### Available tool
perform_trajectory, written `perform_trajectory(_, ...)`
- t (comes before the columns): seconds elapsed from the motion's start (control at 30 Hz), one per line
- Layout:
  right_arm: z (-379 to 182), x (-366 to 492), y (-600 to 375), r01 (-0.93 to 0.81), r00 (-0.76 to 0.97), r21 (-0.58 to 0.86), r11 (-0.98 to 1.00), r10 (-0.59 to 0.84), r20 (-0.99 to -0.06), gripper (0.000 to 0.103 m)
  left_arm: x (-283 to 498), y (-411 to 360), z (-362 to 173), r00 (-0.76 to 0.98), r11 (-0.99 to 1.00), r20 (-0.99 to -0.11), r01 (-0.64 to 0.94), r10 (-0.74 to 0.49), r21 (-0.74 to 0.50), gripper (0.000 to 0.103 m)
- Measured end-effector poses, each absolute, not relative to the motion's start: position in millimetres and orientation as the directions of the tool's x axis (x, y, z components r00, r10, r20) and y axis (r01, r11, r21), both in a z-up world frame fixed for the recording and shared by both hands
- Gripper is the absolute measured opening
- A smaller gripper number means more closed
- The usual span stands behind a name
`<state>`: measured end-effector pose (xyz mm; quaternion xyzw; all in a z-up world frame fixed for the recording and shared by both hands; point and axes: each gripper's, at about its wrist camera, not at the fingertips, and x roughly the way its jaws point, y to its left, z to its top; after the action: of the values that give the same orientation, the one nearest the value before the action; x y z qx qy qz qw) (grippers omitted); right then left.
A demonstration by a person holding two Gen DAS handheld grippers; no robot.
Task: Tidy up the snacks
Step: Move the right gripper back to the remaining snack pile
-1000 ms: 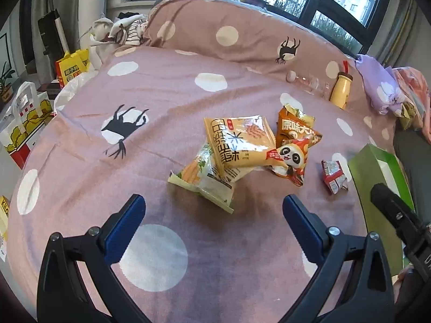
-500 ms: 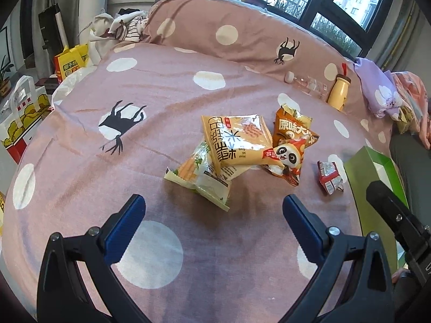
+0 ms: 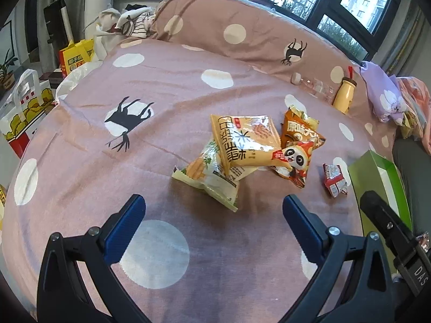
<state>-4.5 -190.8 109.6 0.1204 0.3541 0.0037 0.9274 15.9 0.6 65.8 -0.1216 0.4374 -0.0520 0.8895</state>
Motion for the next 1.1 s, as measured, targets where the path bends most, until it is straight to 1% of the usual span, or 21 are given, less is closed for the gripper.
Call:
perform_trajectory(0.1, 105, -2, -192, 0.076, 0.731, 0.251, 0.965, 0.117, -0.672, 0.090, 15, 2, 66, 0.610, 0.962, -0.765, -0.014, -0.207, -0.272, 0.102)
perform_trajectory(0.57, 96, 2, -198, 0.111, 0.707, 0.271, 0.956, 0.116, -0.698, 0.090, 17, 10, 70, 0.613, 0.960, -0.763, -0.030, -0.204, -0.280, 0.102)
perform_trajectory(0.73, 96, 7, -209, 0.118, 0.702, 0.334, 0.935, 0.160, -0.694, 0.090, 18, 16, 70, 0.614, 0.959, -0.765, -0.043, -0.196, -0.280, 0.102)
perform_trajectory(0.9, 98, 28, -226, 0.179, 0.689, 0.390, 0.903, 0.168, -0.705, 0.090, 21, 20, 71, 0.620, 0.961, -0.763, -0.052, -0.183, -0.272, 0.102)
perform_trajectory(0.93, 99, 35, -229, 0.182, 0.689, 0.385, 0.905, 0.162, -0.707, 0.090, 21, 21, 71, 0.620, 0.961, -0.762, -0.051, -0.184, -0.273, 0.102)
perform_trajectory(1.0, 97, 60, -235, 0.220, 0.657, 0.308, 0.926, 0.093, -0.748, 0.090, 23, 22, 70, 0.617, 0.959, -0.764, -0.052, -0.188, -0.278, 0.101)
perform_trajectory(1.03, 97, 60, -235, 0.220, 0.657, 0.308, 0.926, 0.093, -0.748, 0.090, 24, 22, 70, 0.615, 0.958, -0.765, -0.052, -0.192, -0.282, 0.101)
perform_trajectory(1.1, 88, 75, -241, 0.278, 0.611, 0.257, 0.925, 0.036, -0.791, 0.086, 25, 22, 70, 0.612, 0.957, -0.765, -0.049, -0.199, -0.287, 0.101)
